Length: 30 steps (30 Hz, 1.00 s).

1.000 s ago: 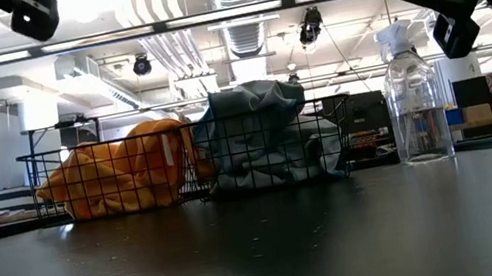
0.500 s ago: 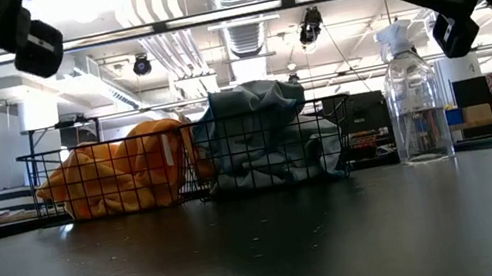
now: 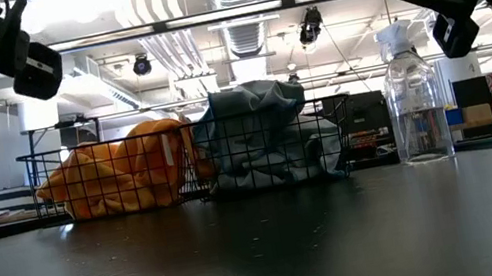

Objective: Sort microfiber towel by color & place in baskets
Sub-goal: Return to Home Position

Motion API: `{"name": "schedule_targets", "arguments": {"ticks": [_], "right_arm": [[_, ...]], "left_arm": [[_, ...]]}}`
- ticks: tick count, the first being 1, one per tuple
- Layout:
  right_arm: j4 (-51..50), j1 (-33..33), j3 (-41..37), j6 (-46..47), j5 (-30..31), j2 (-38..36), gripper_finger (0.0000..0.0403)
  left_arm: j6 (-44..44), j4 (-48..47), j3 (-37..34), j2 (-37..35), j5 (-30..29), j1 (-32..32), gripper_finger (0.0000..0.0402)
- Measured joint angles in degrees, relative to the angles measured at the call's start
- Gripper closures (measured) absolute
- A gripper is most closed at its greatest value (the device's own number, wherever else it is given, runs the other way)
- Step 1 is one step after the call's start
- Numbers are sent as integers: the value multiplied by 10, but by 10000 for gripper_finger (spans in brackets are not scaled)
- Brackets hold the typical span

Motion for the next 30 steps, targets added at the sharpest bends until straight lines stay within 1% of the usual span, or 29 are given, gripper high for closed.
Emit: {"name": "schedule_targets", "arguments": {"ticks": [8, 25, 27, 30], "right_arm": [[0, 0, 0, 0, 0, 0, 280], [0, 0, 0, 0, 0, 0, 280], [0, 0, 0, 0, 0, 0, 280], [0, 0, 0, 0, 0, 0, 280]], "left_arm": [[4, -27, -1, 12, 1, 0, 260], [5, -28, 4, 62, 1, 0, 260], [5, -33, 4, 61, 1, 0, 260], [5, -45, 4, 35, 1, 0, 260]]}}
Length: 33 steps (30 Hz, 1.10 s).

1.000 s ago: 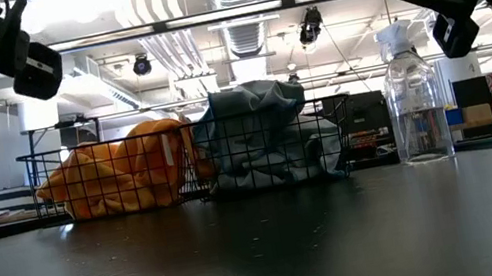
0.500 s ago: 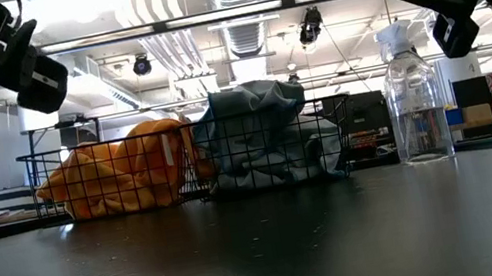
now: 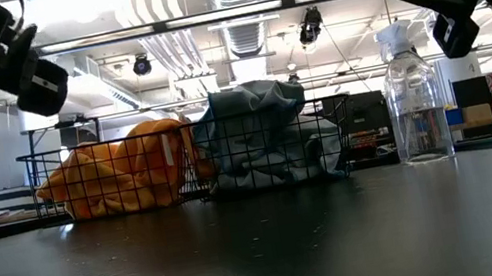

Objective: Sort microfiber towel by color & place in baskets
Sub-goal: Return to Home Position

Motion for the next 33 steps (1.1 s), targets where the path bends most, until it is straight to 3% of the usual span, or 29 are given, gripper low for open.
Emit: {"name": "schedule_targets", "arguments": {"ticks": [16, 33], "right_arm": [[-4, 0, 0, 0, 0, -52, 280], [-33, 0, 0, 0, 0, -147, 280]], "left_arm": [[0, -4, 0, -140, 0, 0, 260], [0, -4, 0, -236, 0, 0, 260]]}}
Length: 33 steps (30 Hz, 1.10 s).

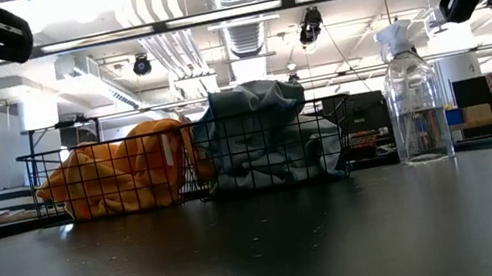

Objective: Sort microfiber towel by color & place in baskets
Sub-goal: Return to Home Position

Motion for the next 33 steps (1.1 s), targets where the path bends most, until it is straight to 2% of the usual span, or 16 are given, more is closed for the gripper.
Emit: {"name": "schedule_targets", "arguments": {"ticks": [11, 23, 33], "right_arm": [[-48, 0, 0, 0, 0, -64, 280], [-102, 0, -4, 0, 0, -133, 280], [-113, 0, -5, 0, 0, -134, 280]], "left_arm": [[0, 0, 0, -39, 0, 0, 260], [0, 0, 0, -42, 0, 0, 260], [0, 0, 0, -42, 0, 0, 260]]}}
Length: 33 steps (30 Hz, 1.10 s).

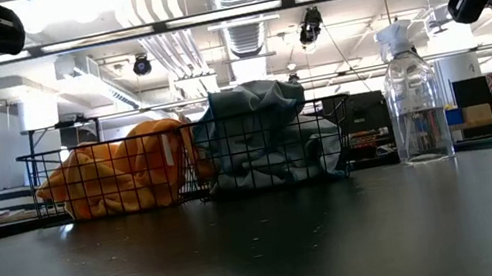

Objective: Sort microfiber towel by color & place in baskets
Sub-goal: Return to Home Position

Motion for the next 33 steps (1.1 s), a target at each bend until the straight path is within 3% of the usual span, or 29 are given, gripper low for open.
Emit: {"name": "schedule_targets", "arguments": {"ticks": [33], "right_arm": [[-7, 0, -1, 0, 0, 5, 280]], "left_arm": [[0, 0, 0, 21, 0, 0, 260]]}}
